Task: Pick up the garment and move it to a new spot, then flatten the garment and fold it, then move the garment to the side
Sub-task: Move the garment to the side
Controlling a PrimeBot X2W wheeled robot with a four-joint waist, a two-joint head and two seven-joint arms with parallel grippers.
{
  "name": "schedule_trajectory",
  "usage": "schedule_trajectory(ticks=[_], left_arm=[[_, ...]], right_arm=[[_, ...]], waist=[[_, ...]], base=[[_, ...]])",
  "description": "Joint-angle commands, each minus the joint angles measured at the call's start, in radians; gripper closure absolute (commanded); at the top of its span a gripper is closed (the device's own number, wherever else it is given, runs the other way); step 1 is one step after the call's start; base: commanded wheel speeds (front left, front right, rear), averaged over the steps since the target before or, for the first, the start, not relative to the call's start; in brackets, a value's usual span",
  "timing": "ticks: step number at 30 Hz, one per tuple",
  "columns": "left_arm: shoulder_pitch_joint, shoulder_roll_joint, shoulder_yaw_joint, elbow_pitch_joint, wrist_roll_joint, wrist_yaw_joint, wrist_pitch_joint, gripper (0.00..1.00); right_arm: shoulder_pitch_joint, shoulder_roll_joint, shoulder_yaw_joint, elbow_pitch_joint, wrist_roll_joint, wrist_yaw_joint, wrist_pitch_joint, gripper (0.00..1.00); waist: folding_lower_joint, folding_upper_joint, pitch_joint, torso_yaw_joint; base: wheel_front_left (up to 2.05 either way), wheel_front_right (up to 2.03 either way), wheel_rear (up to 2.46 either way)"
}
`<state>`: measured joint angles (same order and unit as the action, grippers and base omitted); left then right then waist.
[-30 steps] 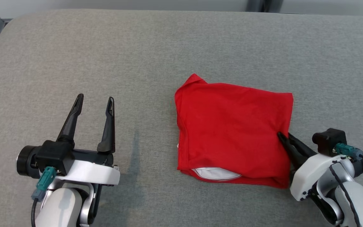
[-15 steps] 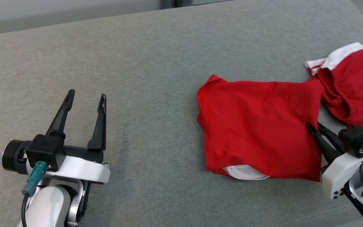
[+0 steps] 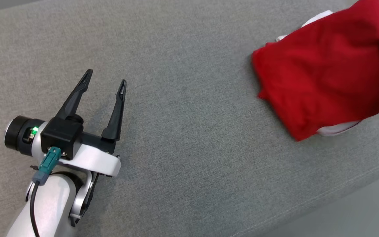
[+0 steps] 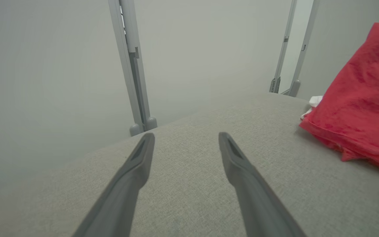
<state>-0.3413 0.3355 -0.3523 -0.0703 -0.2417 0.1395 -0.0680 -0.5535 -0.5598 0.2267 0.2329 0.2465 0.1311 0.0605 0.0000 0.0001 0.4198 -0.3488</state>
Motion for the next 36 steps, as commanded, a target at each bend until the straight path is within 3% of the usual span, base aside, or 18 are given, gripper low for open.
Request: schedule_trajectory(ticks=[1,11,12,13,14,20,26,29,36], left_arm=[[-0.024,0.005,-0.005,0.0,0.007,-0.007,0.003,0.0],[-0.075,-0.008,-0.031,0.013,0.018,-0.018,-0.002,0.0],[-0.081,-0.008,-0.031,0.016,0.017,-0.02,-0.004,0.0],[-0.085,-0.007,-0.031,0.02,0.017,-0.022,-0.006,0.0],[-0.088,-0.008,-0.033,0.023,0.016,-0.023,-0.008,0.0],[-0.094,-0.006,-0.032,0.04,0.011,-0.017,-0.016,0.0],[-0.049,-0.016,-0.015,0.062,-0.014,0.006,-0.045,0.0],[-0.023,-0.024,0.001,0.07,-0.032,0.022,-0.066,0.0],[0.058,-0.042,0.042,0.075,-0.077,0.065,-0.11,0.0]], right_arm=[[-0.043,-0.012,-0.021,0.059,0.014,-0.001,-0.025,1.0],[-0.172,-0.022,-0.096,0.43,0.062,-0.001,-0.143,1.0],[-0.182,-0.017,-0.098,0.47,0.07,-0.001,-0.147,0.81],[-0.192,-0.014,-0.1,0.502,0.075,-0.001,-0.158,0.53],[-0.203,-0.011,-0.106,0.536,0.083,-0.001,-0.168,0.0],[-0.234,0.014,-0.107,0.681,0.106,-0.001,-0.226,0.0],[-0.201,0.069,-0.14,0.679,0.144,-0.001,-0.309,0.0],[-0.155,0.099,-0.172,0.604,0.145,-0.001,-0.326,0.0],[0.063,0.231,-0.309,0.214,0.051,-0.001,-0.325,0.0]], waist=[[0.0,-0.0001,0.03,0.004],[0.0,-0.0001,0.109,0.062],[0.0,-0.0001,0.115,0.067],[0.0,-0.0001,0.12,0.07],[0.0,-0.0001,0.122,0.073],[0.0,-0.0001,0.119,0.074],[0.0,-0.0001,0.059,0.061],[0.0,-0.0001,0.017,0.062],[0.0,-0.0001,-0.102,0.117]], base=[[0.0,0.0,0.0],[0.0,0.0,0.0],[0.0,0.0,0.0],[0.0,0.0,0.0],[0.0,0.0,0.0],[0.0,0.0,0.0],[0.0,0.0,0.0],[0.0,0.0,0.0],[0.0,0.0,0.0]])
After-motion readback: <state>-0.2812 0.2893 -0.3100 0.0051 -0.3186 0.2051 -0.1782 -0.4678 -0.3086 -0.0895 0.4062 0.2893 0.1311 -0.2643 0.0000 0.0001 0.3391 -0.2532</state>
